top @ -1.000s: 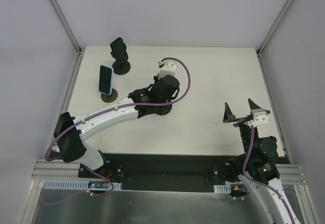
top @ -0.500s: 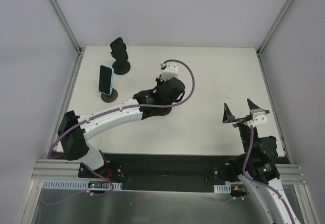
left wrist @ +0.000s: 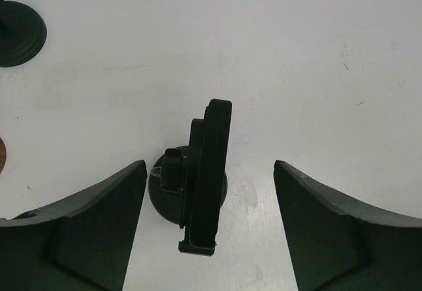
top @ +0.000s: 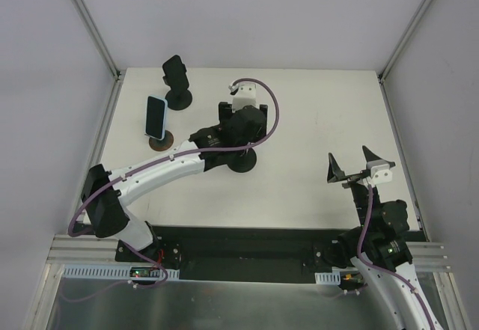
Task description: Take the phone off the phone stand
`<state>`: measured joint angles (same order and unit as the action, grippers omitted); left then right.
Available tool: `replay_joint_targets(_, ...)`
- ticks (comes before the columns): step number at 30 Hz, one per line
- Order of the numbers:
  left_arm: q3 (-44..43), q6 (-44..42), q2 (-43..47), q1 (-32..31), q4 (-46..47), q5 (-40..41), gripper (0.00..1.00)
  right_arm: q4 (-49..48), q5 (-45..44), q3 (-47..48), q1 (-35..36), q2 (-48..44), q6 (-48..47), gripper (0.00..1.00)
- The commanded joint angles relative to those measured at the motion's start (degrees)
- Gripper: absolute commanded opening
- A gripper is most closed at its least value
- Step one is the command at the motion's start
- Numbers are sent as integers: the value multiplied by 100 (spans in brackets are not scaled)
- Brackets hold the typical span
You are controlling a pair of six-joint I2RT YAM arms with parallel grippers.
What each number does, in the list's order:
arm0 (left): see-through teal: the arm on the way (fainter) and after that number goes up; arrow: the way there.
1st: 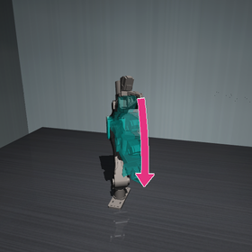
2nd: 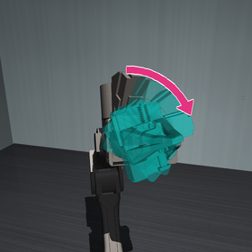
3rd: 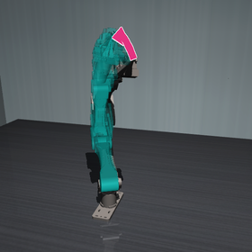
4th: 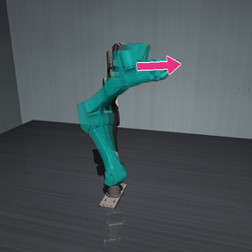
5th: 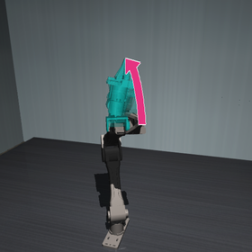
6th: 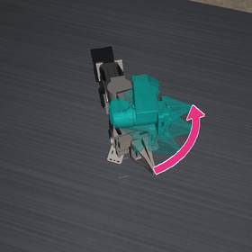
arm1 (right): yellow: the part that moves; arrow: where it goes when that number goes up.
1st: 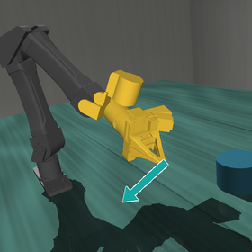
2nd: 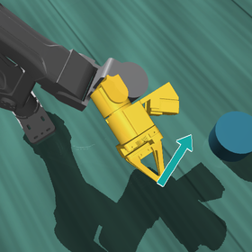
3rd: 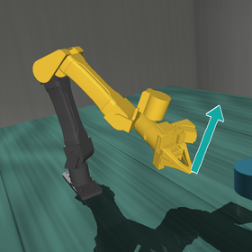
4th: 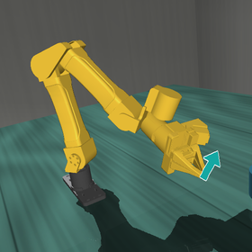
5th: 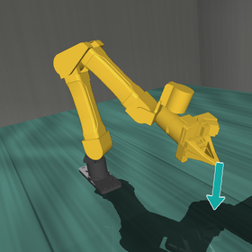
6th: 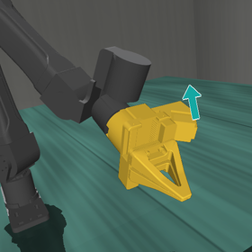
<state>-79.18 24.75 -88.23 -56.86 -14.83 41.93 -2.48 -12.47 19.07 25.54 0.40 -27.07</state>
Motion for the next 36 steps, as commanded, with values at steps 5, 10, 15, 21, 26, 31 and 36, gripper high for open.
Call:
replay_joint_targets(5,-72,-84,1016,315,165,-843,92,221,324,763,48,-297,455,96)
replay_joint_targets(10,287,-409,1799,878,165,-1985,98,1099,562,1590,39,1065,886,96)
replay_joint_targets(15,1131,-926,3054,1686,138,-2866,99,2276,868,2820,39,2647,1458,96)
replay_joint_targets(21,1984,-1726,3908,1872,33,-2831,99,2622,1957,3620,39,3975,2083,96)
replay_joint_targets(26,2432,-2185,4147,1863,-107,-3199,99,2927,1688,4209,39,5038,2698,96)
replay_joint_targets(31,2583,-2405,4173,1872,-213,-3261,99,3544,1748,5254,126,6276,3171,96)
replay_joint_targets(36,2653,-2738,4129,1872,-222,-3122,99,3535,494,5984,1020,6893,3226,96)
